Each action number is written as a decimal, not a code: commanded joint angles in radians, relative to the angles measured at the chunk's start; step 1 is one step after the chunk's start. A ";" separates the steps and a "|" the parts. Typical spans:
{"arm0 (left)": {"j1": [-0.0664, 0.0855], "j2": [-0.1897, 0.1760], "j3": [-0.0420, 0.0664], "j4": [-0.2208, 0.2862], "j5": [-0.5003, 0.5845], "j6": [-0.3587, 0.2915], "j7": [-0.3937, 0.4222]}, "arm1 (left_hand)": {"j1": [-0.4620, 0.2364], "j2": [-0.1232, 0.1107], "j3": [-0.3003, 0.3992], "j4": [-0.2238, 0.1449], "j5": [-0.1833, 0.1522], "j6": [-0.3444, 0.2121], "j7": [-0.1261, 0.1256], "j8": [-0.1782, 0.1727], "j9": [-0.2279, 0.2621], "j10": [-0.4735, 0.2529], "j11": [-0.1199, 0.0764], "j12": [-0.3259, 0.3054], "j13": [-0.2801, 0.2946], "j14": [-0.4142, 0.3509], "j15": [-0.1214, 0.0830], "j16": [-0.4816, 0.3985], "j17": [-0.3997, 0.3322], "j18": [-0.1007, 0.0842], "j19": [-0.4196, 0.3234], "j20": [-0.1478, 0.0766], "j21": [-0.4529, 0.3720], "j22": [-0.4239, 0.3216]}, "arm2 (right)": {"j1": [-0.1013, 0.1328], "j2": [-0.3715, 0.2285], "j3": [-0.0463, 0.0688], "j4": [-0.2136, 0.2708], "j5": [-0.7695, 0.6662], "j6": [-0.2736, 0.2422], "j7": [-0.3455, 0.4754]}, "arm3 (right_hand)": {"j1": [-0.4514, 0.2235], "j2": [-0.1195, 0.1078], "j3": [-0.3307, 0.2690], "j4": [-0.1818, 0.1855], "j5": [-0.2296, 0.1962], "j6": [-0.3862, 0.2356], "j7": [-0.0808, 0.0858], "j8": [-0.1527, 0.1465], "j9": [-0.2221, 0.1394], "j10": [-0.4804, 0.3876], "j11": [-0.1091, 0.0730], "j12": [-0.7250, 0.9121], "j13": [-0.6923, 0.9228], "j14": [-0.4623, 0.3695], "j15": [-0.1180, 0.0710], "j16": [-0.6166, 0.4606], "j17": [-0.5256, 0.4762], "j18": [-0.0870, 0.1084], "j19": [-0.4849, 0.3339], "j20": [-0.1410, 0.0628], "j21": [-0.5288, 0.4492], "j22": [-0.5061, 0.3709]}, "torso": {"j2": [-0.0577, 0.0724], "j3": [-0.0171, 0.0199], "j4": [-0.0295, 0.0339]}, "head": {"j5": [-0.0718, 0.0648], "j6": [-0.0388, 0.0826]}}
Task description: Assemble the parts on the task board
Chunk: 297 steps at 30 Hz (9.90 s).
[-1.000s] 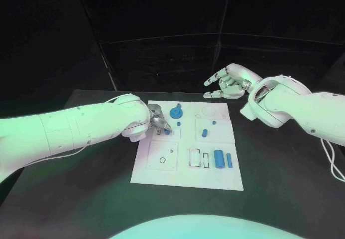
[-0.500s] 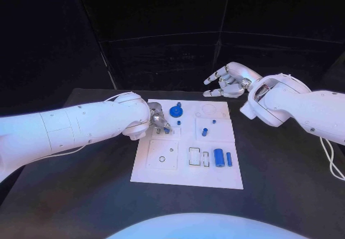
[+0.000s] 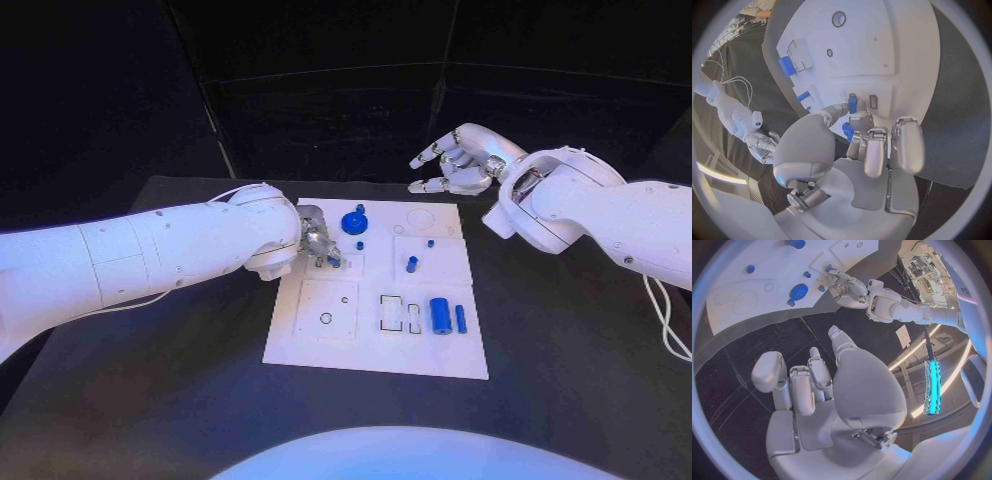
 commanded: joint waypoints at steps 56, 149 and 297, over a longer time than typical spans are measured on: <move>0.000 0.036 -0.002 -0.044 -0.010 0.089 -0.026 | -0.032 -0.012 -0.038 -0.061 -0.008 0.037 -0.025 -0.012 -0.008 0.024 -0.016 -0.033 -0.036 0.106 -0.017 0.006 0.263 -0.011 0.014 -0.015 0.000 0.011 | 0.002 0.004 0.001 -0.007 0.000 0.000 0.006 | 0.001 0.008 -0.011 0.001 0.011 0.008 -0.003 0.007 0.002 -0.003 -0.004 -0.001 0.000 0.065 -0.004 -0.006 0.096 0.012 -0.003 -0.003 -0.005 -0.002 | 0.000 0.0007 -0.0009 | -0.004 -0.005; 0.043 0.147 0.082 -0.392 -0.104 0.267 0.022 | 0.050 0.066 -0.561 0.176 -0.420 0.012 0.019 -0.134 -0.118 -0.084 0.024 -0.136 -0.179 0.103 0.013 0.000 0.252 0.006 -0.012 0.013 -0.081 -0.056 | 0.002 0.016 0.001 -0.029 0.000 -0.002 0.008 | -0.010 0.011 -0.025 0.014 0.013 0.007 -0.003 0.008 0.001 -0.005 -0.004 -0.003 -0.004 0.065 -0.004 -0.008 0.095 0.013 -0.004 -0.004 -0.010 -0.008 | 0.005 -0.0022 -0.0035 | -0.008 0.010; -0.058 -0.074 0.065 0.025 -0.103 -0.038 0.010 | 0.014 0.065 0.150 -0.123 -0.332 0.026 -0.005 -0.007 -0.125 -0.026 0.000 -0.135 -0.220 0.106 -0.005 0.006 0.263 0.000 0.007 -0.003 -0.068 -0.010 | 0.002 0.026 0.000 -0.060 0.000 0.028 0.001 | -0.010 0.015 -0.030 0.018 0.016 0.007 -0.004 0.010 0.001 -0.004 -0.004 -0.002 -0.003 0.065 -0.004 -0.010 0.093 0.013 -0.004 -0.004 -0.013 -0.013 | -0.004 0.0006 0.0110 | -0.004 -0.007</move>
